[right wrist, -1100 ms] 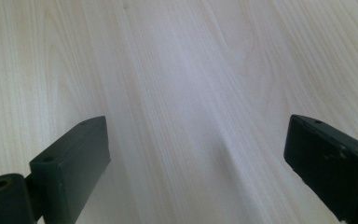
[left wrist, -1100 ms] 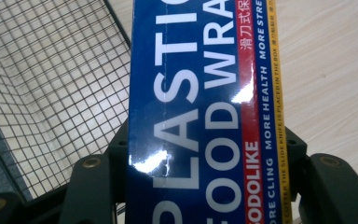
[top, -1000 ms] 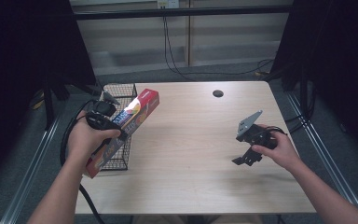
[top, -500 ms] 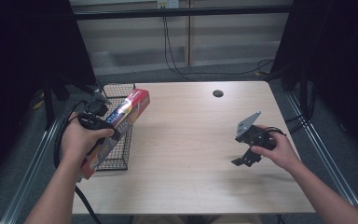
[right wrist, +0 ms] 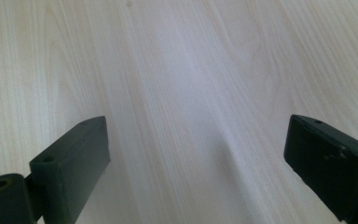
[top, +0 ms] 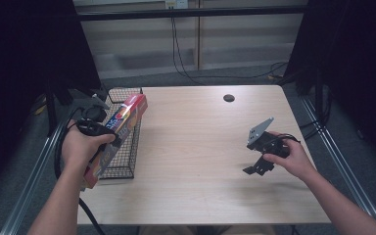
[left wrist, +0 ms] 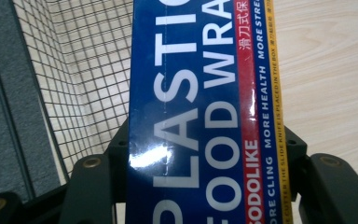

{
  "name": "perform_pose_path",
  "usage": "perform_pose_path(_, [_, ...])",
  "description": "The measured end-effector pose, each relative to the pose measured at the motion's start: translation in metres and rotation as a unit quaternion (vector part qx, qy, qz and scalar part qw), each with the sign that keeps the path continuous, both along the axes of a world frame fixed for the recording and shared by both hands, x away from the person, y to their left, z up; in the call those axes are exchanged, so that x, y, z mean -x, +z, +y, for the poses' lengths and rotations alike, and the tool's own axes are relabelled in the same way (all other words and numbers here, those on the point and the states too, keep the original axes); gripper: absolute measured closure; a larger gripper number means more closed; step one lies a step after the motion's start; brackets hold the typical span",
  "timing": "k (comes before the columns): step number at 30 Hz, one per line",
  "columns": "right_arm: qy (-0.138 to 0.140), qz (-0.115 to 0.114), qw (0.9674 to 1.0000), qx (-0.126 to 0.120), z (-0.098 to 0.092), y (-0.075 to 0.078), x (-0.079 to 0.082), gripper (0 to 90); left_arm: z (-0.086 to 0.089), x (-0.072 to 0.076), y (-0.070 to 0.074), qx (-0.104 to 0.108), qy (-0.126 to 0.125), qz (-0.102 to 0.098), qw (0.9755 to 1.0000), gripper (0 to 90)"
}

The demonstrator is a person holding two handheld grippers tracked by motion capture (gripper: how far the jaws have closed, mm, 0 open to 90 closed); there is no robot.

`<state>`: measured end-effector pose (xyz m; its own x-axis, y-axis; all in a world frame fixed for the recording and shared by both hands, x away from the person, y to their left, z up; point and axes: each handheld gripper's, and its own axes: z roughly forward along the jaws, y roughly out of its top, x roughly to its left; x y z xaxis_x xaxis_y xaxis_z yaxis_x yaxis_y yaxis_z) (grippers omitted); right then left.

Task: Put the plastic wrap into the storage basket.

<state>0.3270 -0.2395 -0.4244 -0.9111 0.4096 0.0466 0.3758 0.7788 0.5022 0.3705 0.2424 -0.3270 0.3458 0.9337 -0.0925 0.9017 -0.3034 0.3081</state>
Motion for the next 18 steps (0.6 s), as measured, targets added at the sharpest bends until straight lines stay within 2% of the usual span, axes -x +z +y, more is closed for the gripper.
perform_pose_path(5, [0.0, 0.003, 1.0, 0.0, 0.0, 0.0, 0.001, 6.5, 0.003, 0.0, -0.002, -0.001, 0.01, 0.0, 0.9999, 42.3])
perform_pose_path(8, [0.0, 0.004, 1.0, 0.002, 0.0, -0.001, 0.001, 6.5, 0.006, 0.0, -0.004, 0.003, 0.03, -0.004, 0.9995, 42.3])
perform_pose_path(13, [0.001, 0.002, 1.0, 0.001, 0.002, -0.002, 0.002, 6.5, 0.012, -0.001, -0.009, 0.005, 0.051, 0.003, 0.9987, 42.3])
perform_pose_path(18, [0.001, 0.0, 1.0, -0.001, 0.001, -0.003, 0.002, 6.5, 0.015, -0.002, -0.013, -0.008, 0.07, 0.003, 0.9975, 42.3])
